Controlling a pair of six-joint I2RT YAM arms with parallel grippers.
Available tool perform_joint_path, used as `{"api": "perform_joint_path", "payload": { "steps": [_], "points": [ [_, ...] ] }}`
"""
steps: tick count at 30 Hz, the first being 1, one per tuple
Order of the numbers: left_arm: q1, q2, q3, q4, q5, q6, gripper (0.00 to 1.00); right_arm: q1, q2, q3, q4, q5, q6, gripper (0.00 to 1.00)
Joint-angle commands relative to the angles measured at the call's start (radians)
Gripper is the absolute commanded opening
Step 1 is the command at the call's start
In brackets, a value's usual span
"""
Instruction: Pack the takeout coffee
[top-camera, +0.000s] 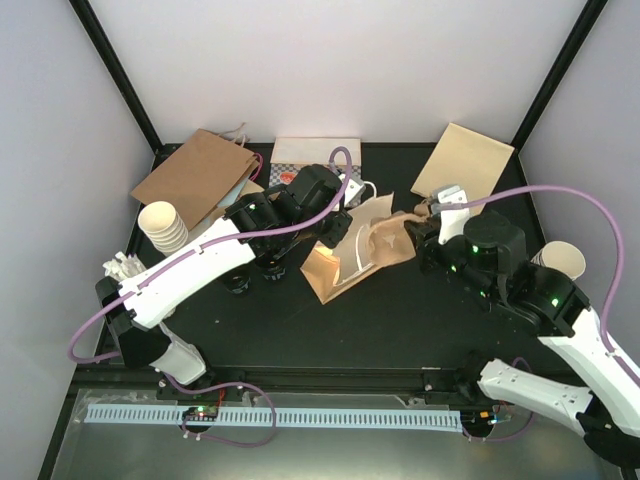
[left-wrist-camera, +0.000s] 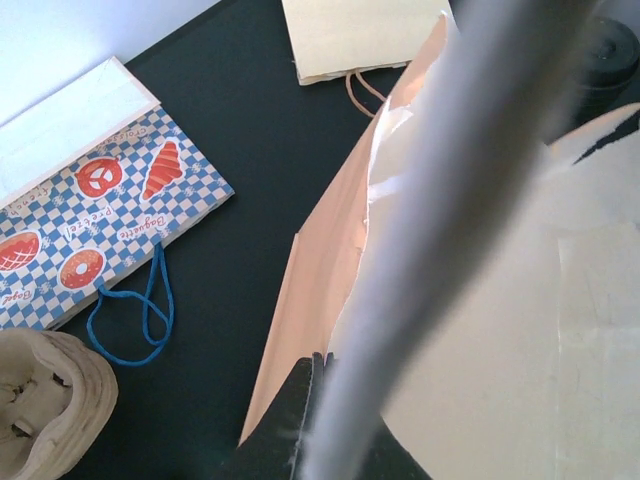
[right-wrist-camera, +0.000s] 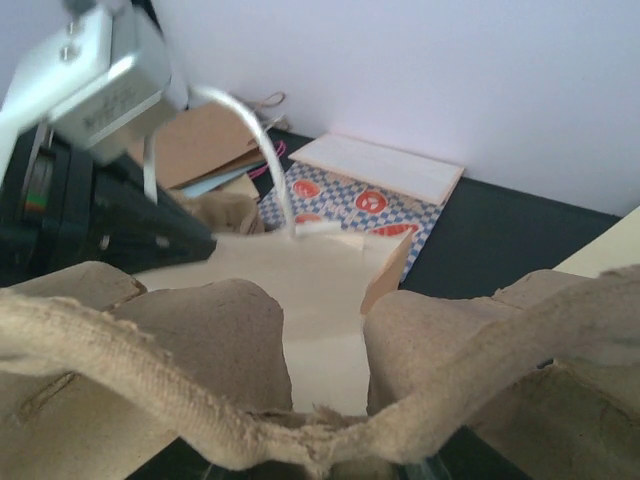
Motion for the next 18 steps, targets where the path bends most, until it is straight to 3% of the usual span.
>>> {"api": "perform_joint_path", "payload": {
  "steps": [1,8,18],
  "points": [
    [-0.004,-0.04,0.024,0.029,0.004,0.017,0.02,0.004,0.046,0.096,0.031,0.076,0.035,0.28],
    [-0.004,-0.05,0.016,0.035,0.01,0.017,0.02,0.004,0.091,0.158,0.107,-0.081,0.054,0.28],
    [-0.004,-0.063,0.0,0.046,0.019,0.016,0.01,-0.008,0.065,0.198,0.194,0.166,0.042,0.3]
  ]
}}
